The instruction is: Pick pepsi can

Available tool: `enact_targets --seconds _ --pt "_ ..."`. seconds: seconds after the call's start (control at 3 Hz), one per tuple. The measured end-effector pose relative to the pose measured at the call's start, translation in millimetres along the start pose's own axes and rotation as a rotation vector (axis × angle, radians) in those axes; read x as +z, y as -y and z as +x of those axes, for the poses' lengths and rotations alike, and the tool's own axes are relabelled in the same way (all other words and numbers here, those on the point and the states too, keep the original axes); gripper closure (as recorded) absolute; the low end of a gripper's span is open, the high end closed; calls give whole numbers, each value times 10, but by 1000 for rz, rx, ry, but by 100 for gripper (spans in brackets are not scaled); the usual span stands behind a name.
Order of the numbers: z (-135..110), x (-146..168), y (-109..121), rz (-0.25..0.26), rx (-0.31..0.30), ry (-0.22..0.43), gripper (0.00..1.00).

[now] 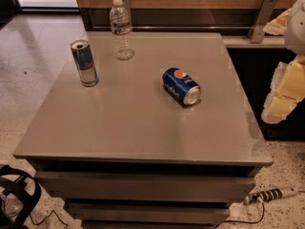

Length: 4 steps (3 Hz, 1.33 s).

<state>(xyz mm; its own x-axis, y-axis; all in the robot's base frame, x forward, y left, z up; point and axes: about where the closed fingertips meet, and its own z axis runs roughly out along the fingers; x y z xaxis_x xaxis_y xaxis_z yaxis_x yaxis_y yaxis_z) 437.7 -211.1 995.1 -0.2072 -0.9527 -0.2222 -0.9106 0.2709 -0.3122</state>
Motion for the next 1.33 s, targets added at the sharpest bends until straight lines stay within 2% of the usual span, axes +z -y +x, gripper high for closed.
enact_targets --seconds 0.67,1.0,1.33 --pt "-22 -40 51 4 19 13 0" --pt "-58 -79 164 -13 105 71 0" --pt "-194 -15 340 -57 219 146 0"
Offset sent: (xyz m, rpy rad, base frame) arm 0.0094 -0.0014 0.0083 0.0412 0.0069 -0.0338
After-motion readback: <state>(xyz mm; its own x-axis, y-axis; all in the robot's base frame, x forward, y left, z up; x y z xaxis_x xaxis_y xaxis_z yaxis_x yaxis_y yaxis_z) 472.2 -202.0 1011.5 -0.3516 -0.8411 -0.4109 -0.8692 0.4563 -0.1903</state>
